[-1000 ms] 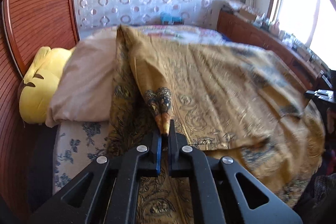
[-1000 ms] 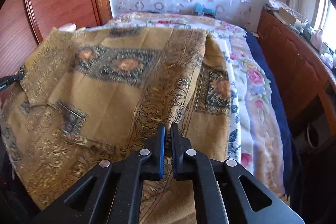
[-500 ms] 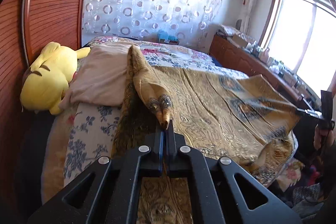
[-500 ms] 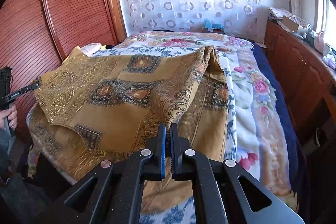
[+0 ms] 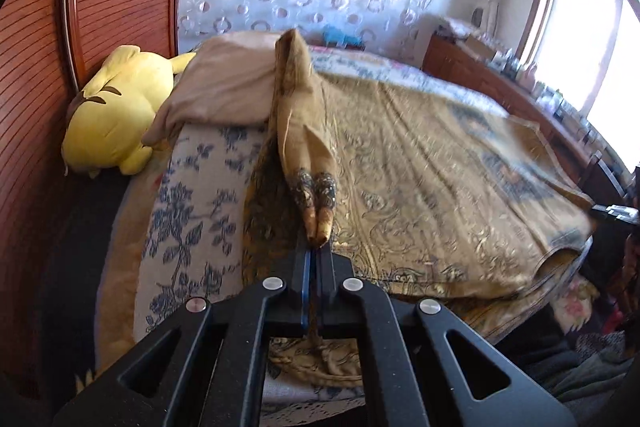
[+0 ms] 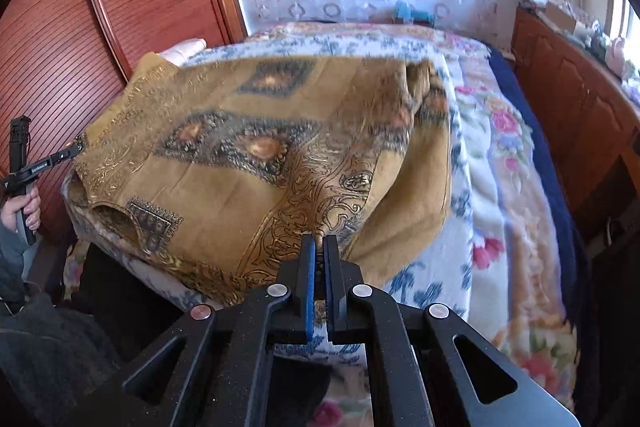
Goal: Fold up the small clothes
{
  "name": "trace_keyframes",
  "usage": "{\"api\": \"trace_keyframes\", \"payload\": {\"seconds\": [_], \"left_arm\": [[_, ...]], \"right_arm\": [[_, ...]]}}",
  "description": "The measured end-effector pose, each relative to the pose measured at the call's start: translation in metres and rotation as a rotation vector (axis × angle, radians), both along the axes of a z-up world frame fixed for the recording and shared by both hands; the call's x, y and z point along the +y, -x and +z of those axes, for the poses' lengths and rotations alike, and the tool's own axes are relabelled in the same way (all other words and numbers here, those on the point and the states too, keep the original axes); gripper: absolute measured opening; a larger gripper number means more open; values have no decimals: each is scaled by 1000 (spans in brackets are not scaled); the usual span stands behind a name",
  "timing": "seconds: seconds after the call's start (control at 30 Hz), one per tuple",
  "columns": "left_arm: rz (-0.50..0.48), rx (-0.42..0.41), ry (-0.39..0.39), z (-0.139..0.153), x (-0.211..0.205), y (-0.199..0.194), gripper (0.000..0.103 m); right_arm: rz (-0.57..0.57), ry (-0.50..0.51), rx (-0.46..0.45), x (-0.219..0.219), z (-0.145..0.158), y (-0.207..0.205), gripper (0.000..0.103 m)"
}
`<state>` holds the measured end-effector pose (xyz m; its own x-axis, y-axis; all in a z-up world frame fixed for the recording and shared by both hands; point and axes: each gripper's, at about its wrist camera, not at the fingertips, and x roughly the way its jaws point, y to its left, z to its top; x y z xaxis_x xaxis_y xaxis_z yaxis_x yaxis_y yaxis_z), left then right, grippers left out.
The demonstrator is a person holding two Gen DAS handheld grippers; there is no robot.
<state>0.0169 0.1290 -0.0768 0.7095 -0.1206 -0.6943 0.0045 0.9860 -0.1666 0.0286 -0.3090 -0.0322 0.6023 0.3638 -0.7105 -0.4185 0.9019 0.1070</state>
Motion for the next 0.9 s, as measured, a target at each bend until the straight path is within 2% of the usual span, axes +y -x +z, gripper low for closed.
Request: {"api": "trace_keyframes", "payload": {"seconds": [0.07,0.17,0.23,0.33,0.47,0.57,0.67,0.8,0.87,0.9], "left_arm": [[-6,14,-10,-4,-2,0,2],[-7,27,-25,-8,-3,0,2],[-8,36,-19,-11,-2,1,3],[-4,48,-14,-15,-2,2,3],[1,63,-14,-20,-3,2,3],[-3,62,-17,-20,-4,3,7],[-8,64,-14,-20,-3,3,16],[-21,58,-4,-19,-5,2,27],[-39,54,2,-19,-7,2,38],[-44,53,-1,-19,-9,1,38]], "right_arm": [[-15,-17,4,-4,-2,-3,3],[-37,-44,-18,-16,3,1,15],[-59,-55,-35,-20,6,13,17],[-112,-22,-56,-28,2,19,21],[-160,-20,-7,-32,-20,10,23],[-187,-44,25,-31,-33,1,31],[-189,-82,27,-30,-37,-8,32],[-185,-64,20,-18,-44,-18,32],[-173,-46,2,-14,-44,-16,31],[-166,-29,-4,-12,-44,-16,13]]}}
